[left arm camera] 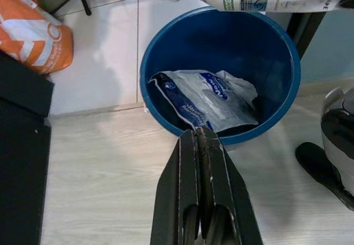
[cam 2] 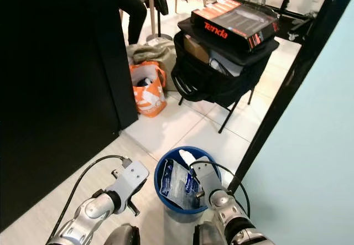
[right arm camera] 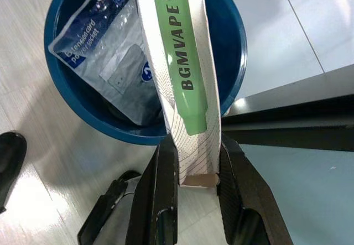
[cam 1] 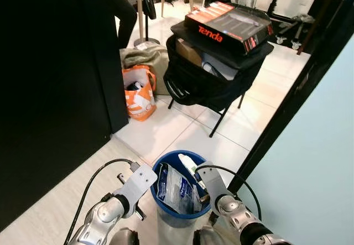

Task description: Clean up the room

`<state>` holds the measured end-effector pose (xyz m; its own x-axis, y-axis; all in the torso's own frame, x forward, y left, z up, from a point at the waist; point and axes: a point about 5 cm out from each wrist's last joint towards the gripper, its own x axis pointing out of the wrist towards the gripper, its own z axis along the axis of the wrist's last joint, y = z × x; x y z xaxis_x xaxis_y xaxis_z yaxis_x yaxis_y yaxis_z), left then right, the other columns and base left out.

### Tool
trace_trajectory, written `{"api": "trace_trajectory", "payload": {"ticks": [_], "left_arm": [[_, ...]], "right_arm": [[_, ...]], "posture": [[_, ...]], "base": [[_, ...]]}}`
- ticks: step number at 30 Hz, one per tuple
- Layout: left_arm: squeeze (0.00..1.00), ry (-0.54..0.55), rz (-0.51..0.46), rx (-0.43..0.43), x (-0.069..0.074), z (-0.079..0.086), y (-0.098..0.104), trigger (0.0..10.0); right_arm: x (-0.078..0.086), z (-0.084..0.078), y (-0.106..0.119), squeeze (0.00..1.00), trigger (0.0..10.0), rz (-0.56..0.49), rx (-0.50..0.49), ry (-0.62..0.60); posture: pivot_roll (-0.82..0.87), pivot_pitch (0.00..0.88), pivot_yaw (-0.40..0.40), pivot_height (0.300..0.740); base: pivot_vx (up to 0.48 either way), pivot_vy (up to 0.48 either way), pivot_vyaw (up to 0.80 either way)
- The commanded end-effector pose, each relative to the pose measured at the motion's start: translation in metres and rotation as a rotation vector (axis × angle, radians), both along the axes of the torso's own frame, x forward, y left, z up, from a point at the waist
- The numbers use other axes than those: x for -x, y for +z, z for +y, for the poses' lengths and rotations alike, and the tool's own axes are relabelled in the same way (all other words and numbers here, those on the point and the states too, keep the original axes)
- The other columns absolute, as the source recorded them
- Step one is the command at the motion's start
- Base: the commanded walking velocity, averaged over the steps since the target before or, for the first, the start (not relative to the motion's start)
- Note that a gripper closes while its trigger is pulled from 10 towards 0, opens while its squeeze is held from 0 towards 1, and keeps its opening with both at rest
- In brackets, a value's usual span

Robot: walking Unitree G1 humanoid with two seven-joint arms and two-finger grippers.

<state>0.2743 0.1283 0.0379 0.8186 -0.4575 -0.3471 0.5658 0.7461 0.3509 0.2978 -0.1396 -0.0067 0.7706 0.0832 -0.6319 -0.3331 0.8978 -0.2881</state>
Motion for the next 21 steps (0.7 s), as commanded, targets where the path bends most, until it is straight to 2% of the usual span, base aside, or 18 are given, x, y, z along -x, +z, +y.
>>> {"api": "trace_trajectory", "payload": {"ticks": [1, 8, 12, 21], "left_arm": [[0.0, -0.018, 0.001, -0.014, 0.003, 0.002, -0.002, 10.0], [0.0, -0.014, -0.02, 0.036, 0.003, 0.004, 0.003, 10.0], [0.0, -0.023, -0.08, 0.13, 0.002, 0.004, 0.018, 10.0], [0.0, -0.08, -0.129, 0.204, 0.002, 0.0, 0.035, 10.0]], "right_arm": [[0.001, 0.0, -0.001, 0.0, 10.0, 0.018, 0.019, 0.015], [-0.002, 0.001, 0.001, 0.0, 10.0, 0.018, 0.03, 0.028], [-0.011, 0.008, 0.009, 0.0, 10.0, 0.01, 0.038, 0.051], [-0.021, 0.015, 0.019, 0.0, 10.0, -0.013, 0.051, 0.072]], "posture": [[0.06, 0.149, -0.068, 0.627], [0.07, 0.184, -0.071, 0.627], [0.08, 0.224, -0.078, 0.627], [0.09, 0.243, -0.08, 0.627]], "base": [[0.0, 0.0, 0.0], [0.0, 0.0, 0.0], [0.0, 0.0, 0.0], [0.0, 0.0, 0.0]]}}
